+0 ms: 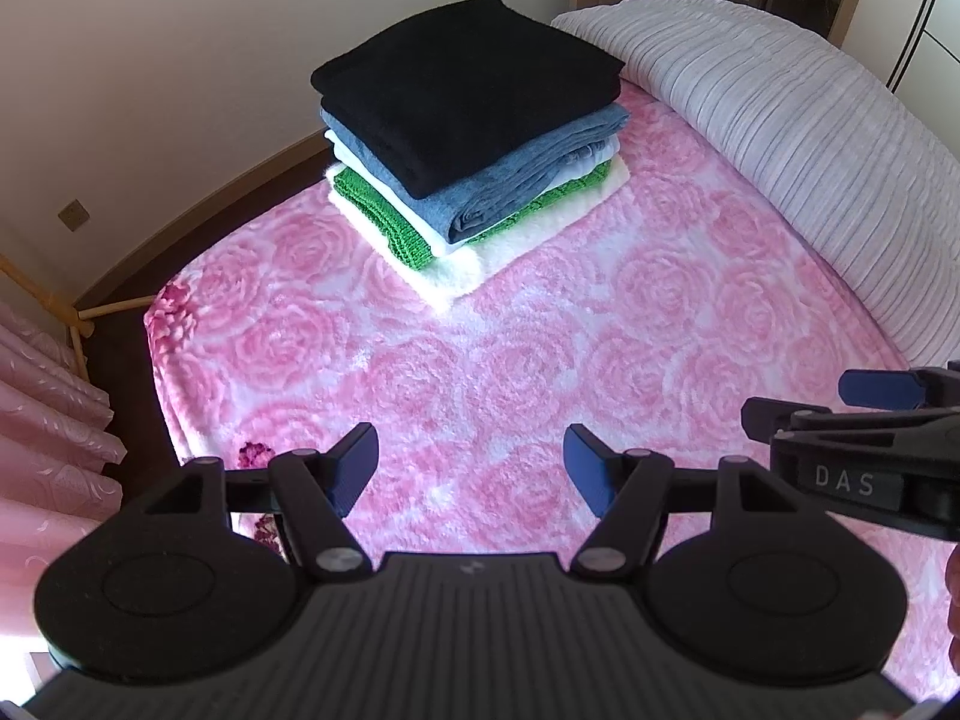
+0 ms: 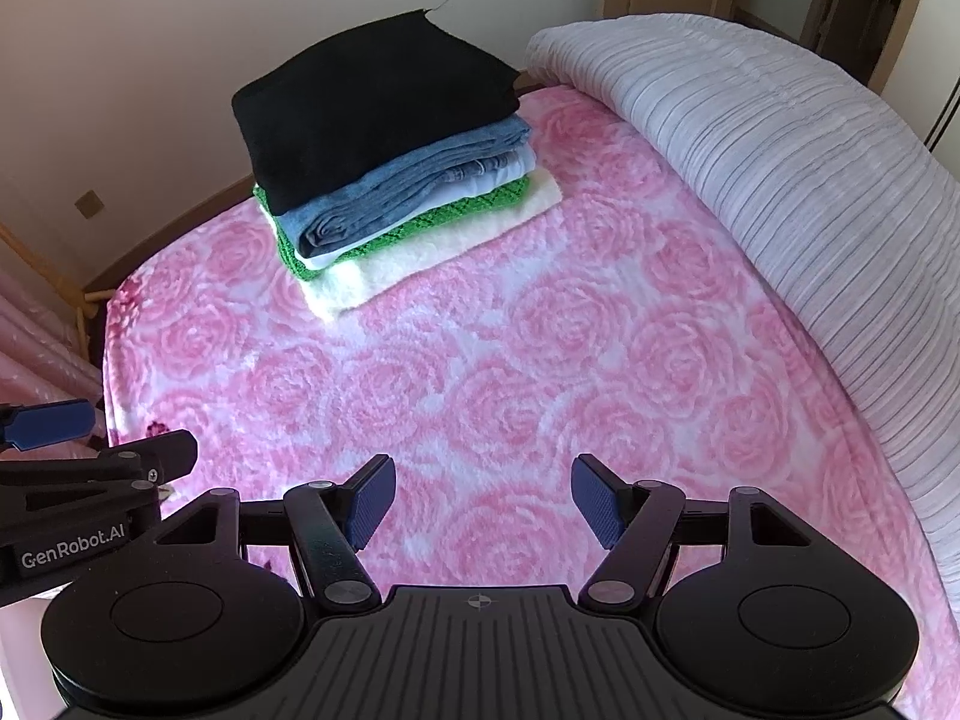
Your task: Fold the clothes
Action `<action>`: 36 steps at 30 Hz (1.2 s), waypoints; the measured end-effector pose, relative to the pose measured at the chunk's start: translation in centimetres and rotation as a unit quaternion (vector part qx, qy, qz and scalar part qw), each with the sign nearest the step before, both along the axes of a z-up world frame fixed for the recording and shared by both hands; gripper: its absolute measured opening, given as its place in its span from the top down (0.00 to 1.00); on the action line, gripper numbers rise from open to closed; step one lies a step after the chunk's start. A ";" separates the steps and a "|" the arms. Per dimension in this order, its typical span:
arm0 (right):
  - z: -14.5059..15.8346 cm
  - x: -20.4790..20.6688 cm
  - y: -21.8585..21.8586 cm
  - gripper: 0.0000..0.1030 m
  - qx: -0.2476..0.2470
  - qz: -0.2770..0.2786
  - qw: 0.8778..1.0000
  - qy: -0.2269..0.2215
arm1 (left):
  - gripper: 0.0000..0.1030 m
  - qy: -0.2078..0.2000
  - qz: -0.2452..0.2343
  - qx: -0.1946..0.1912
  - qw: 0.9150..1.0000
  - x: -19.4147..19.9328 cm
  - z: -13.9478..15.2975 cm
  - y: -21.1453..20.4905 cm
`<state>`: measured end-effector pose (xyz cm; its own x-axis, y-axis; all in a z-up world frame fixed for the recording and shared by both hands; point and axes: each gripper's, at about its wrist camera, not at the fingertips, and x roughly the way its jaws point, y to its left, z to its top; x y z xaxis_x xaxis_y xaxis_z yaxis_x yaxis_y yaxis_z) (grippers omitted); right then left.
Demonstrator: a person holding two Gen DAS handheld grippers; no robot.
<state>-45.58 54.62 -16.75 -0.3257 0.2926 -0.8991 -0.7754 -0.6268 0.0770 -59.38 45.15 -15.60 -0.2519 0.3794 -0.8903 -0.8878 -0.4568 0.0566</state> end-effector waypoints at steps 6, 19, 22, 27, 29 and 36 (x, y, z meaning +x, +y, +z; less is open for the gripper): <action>-0.4 -0.9 0.5 0.34 -0.003 0.001 1.000 -0.004 | 0.37 -0.004 0.002 -0.001 1.000 -0.8 -0.4 0.5; -1.0 -2.5 1.8 0.33 -0.004 -0.003 1.000 -0.009 | 0.37 -0.007 -0.005 -0.006 1.000 -2.3 -1.3 2.0; -1.2 -2.8 2.2 0.34 -0.005 -0.006 1.000 -0.010 | 0.37 0.001 -0.011 -0.004 1.000 -2.5 -1.5 2.5; -1.7 -3.1 3.0 0.34 -0.009 -0.009 1.000 -0.012 | 0.37 0.013 -0.015 -0.002 1.000 -2.8 -1.9 3.5; -1.9 -3.2 3.4 0.33 -0.010 -0.011 1.000 -0.015 | 0.37 0.012 -0.015 -0.003 1.000 -3.0 -2.0 3.9; -2.5 -3.4 4.6 0.34 -0.013 -0.019 1.000 -0.017 | 0.37 0.011 -0.017 -0.004 1.000 -3.5 -2.4 5.3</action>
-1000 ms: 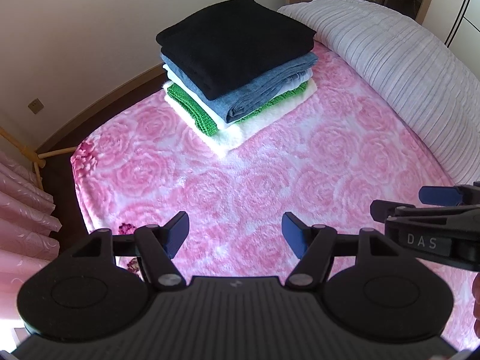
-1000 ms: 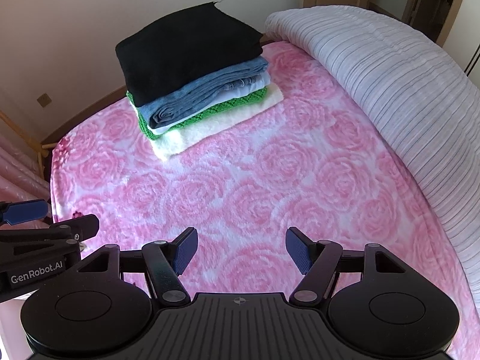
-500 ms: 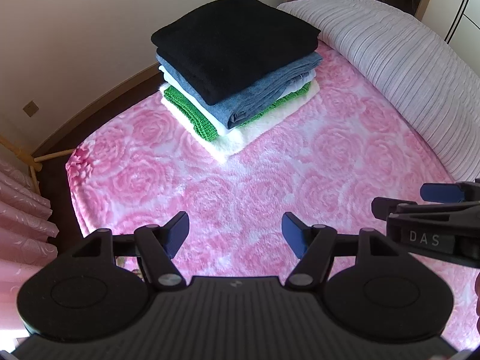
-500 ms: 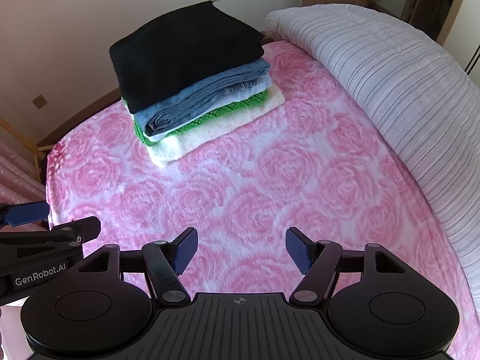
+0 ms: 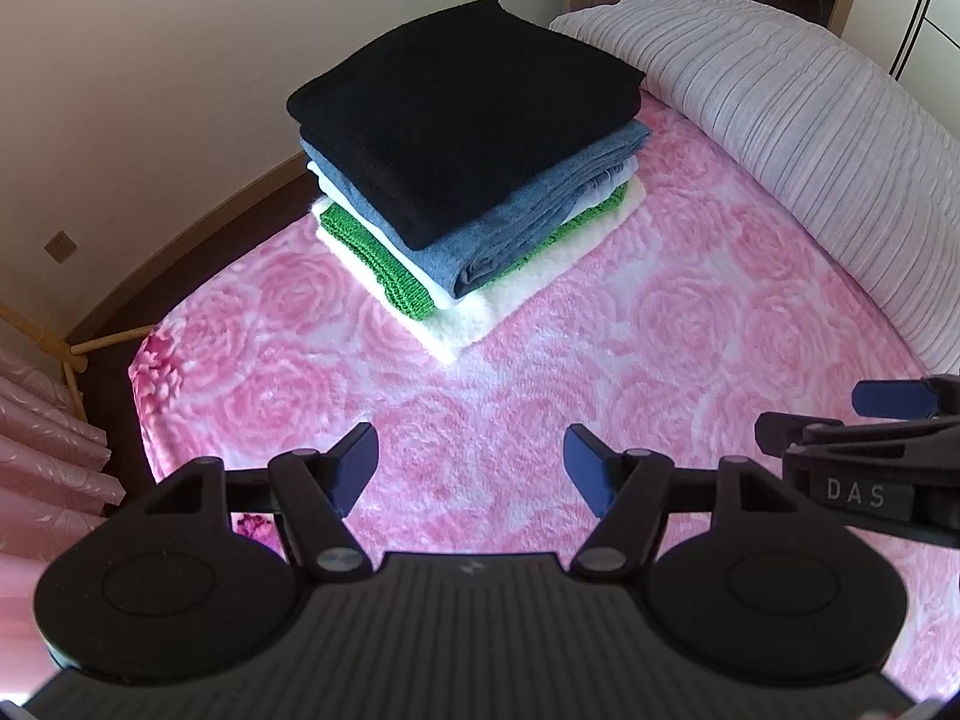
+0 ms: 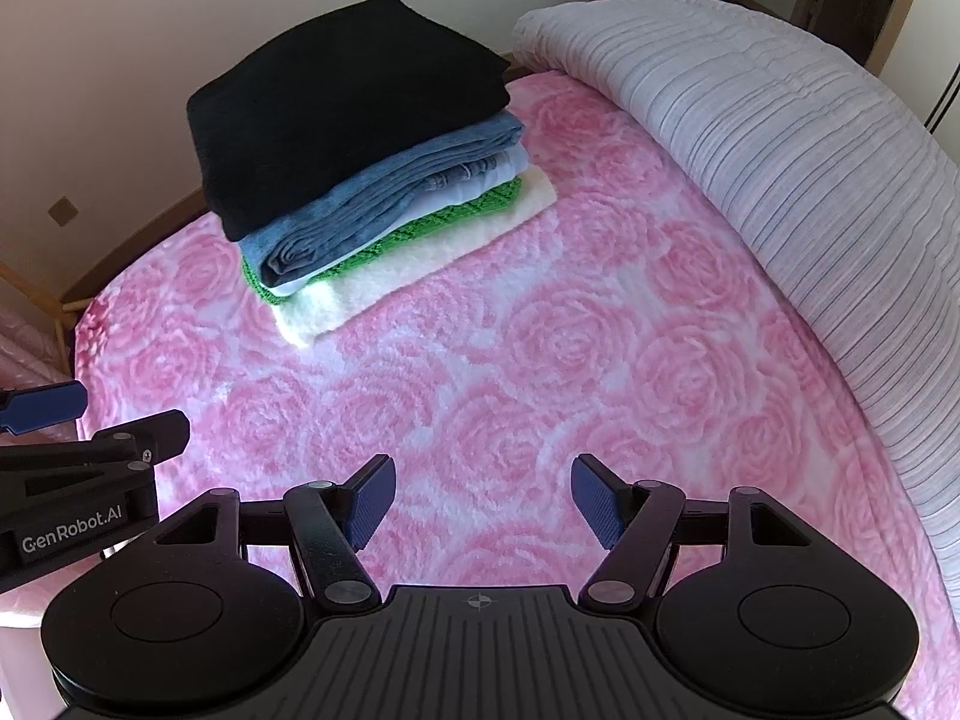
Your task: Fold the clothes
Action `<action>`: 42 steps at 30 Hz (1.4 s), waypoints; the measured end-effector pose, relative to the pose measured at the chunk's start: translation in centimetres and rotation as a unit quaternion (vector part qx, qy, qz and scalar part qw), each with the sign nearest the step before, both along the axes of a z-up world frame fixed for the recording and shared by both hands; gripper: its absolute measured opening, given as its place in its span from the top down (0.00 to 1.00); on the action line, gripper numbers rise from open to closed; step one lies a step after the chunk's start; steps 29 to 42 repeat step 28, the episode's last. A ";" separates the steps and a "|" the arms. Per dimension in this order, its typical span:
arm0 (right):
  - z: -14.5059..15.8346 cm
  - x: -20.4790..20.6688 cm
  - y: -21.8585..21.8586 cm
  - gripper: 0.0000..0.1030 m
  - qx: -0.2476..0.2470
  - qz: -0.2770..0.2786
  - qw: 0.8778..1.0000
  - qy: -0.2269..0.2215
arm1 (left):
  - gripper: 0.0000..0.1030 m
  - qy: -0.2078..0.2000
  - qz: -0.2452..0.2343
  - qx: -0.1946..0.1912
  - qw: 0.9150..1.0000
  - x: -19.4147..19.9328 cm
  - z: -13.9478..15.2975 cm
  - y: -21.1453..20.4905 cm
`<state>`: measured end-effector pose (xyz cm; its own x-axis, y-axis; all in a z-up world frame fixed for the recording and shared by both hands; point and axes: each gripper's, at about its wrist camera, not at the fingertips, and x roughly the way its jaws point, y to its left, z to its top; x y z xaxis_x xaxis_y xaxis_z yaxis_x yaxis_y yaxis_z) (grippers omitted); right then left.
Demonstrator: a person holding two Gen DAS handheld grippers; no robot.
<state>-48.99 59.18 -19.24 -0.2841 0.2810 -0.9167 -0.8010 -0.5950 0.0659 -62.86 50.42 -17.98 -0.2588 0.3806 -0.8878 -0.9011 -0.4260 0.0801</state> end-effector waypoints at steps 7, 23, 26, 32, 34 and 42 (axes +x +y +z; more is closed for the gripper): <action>-0.5 -0.3 0.8 0.34 -0.004 -0.006 1.000 0.001 | 0.37 0.003 -0.001 -0.003 1.000 -0.3 -0.6 0.8; -0.5 -1.0 2.1 0.34 -0.002 -0.015 1.000 0.010 | 0.37 0.018 0.006 0.003 1.000 -1.2 -1.2 1.8; -0.1 -0.7 1.7 0.34 -0.001 -0.021 1.000 0.013 | 0.37 0.036 0.007 0.013 0.999 -1.1 -0.7 1.5; 0.2 -0.4 1.4 0.34 -0.002 -0.027 1.000 0.016 | 0.37 0.044 0.007 0.022 0.999 -1.1 0.0 1.1; 0.2 -0.4 1.4 0.34 -0.002 -0.027 1.000 0.016 | 0.37 0.044 0.007 0.022 0.999 -1.1 0.0 1.1; 0.2 -0.4 1.4 0.34 -0.002 -0.027 1.000 0.016 | 0.37 0.044 0.007 0.022 0.999 -1.1 0.0 1.1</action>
